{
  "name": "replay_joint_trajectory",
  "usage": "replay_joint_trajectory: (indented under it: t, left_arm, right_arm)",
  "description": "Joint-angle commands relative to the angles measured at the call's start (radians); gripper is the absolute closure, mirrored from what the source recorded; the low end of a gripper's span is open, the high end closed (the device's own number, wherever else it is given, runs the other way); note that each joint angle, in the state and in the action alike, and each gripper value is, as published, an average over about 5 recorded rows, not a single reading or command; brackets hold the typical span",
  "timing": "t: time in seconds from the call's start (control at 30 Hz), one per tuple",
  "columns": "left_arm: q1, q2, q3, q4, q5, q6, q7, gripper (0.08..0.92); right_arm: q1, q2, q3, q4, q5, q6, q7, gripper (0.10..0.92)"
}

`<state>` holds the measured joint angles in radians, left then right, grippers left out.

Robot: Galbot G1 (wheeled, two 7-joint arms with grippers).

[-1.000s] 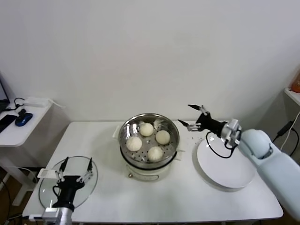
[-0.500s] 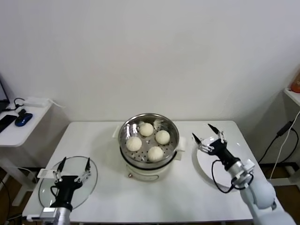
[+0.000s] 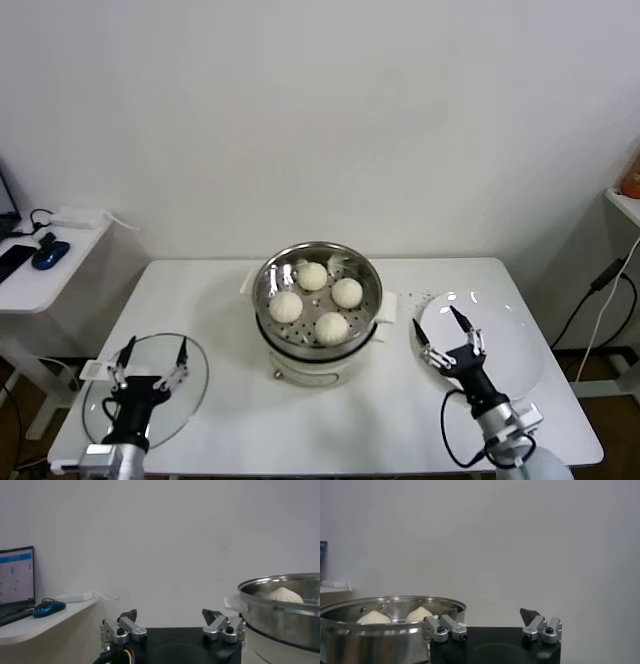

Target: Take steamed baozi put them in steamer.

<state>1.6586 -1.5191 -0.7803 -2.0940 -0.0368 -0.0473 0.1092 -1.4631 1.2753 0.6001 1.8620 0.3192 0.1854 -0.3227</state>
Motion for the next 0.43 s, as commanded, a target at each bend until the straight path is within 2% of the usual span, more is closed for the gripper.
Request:
replay_joint_trajectory:
  t: [0.03,0.43]
  left_arm:
    - [0.007,0.002,-0.004,0.002,-0.007,-0.009,0.008,0.177]
    - [0.006,0.002,-0.008,0.002,-0.01,-0.006,0.02,0.177]
  right_arm:
    - [-0.104,0.082,0.024,0.029,-0.007,0.034,0.005,0.203]
    - [-0.117,0.083,0.017,0.026,-0.004,0.044,-0.005,0.203]
